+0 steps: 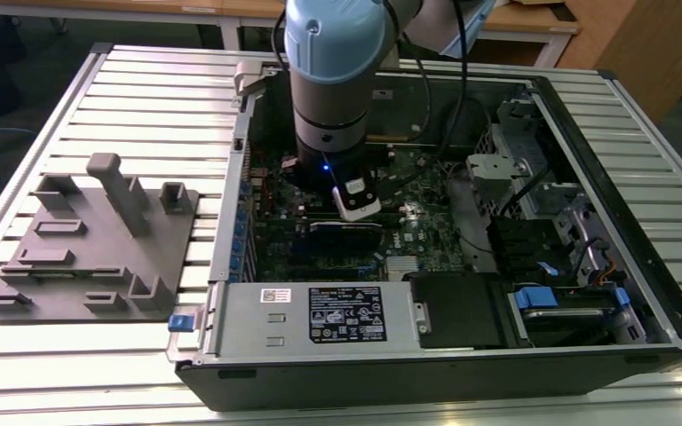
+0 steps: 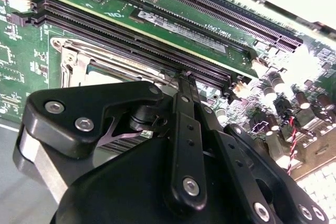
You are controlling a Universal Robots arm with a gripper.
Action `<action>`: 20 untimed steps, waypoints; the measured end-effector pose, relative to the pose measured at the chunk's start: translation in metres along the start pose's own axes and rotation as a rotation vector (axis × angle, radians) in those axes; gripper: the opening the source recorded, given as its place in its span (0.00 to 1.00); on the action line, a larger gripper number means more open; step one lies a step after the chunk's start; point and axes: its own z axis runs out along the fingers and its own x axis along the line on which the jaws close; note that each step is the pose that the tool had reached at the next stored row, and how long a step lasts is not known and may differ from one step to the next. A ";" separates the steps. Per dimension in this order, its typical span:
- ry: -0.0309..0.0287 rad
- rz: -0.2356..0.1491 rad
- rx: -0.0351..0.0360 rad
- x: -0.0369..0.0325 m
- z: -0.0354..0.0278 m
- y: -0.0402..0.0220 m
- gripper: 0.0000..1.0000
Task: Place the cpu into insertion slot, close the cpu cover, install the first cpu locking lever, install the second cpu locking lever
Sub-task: 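Install the second cpu locking lever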
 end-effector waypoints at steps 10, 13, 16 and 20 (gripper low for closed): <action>-0.0003 0.000 0.0010 0.0009 0.0007 0.0033 0.11; -0.0003 0.000 0.0010 0.0009 0.0007 0.0034 0.11; -0.0004 0.000 0.0005 0.0008 -0.0010 0.0038 0.11; -0.0003 0.000 0.0008 0.0008 -0.0073 0.0052 0.11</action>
